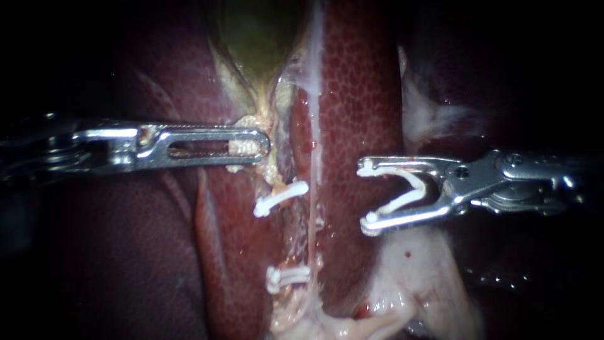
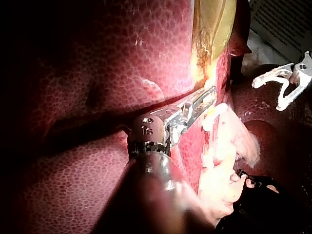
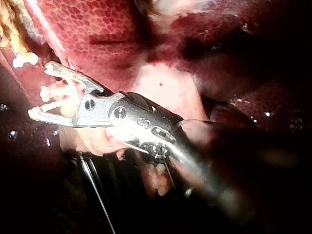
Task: Clipping first clip right tube
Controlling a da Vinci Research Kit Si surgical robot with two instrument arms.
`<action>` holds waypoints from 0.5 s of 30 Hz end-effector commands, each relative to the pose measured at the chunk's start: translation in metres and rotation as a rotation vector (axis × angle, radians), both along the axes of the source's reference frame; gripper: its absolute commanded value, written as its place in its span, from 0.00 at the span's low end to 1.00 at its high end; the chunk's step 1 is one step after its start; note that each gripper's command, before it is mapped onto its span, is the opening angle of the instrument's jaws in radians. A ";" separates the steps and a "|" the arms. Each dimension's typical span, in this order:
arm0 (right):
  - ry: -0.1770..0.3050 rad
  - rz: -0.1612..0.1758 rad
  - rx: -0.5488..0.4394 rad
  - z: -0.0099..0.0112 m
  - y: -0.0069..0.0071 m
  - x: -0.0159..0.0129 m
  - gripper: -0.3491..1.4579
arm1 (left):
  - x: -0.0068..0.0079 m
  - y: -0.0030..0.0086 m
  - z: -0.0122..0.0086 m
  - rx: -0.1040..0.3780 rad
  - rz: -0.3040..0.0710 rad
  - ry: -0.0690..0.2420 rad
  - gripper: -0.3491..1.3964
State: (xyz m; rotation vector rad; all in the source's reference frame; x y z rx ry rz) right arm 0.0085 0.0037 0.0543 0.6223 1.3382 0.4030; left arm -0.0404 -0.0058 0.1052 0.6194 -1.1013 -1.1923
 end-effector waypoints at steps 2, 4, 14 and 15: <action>0.000 0.000 0.000 0.0001 0.0000 0.0000 0.52 | 0.0000 0.0000 0.0000 0.000 0.000 0.000 0.00; 0.000 0.000 0.000 0.0001 0.0000 0.0000 0.52 | 0.0000 0.0000 0.0000 0.000 0.000 0.000 0.00; 0.001 0.001 -0.001 0.0002 -0.0001 0.0001 0.52 | 0.0004 0.0003 -0.0005 0.004 0.002 -0.002 0.00; 0.001 0.001 -0.001 0.0002 -0.0002 0.0002 0.52 | 0.0007 0.0004 -0.0008 0.005 0.003 -0.004 0.00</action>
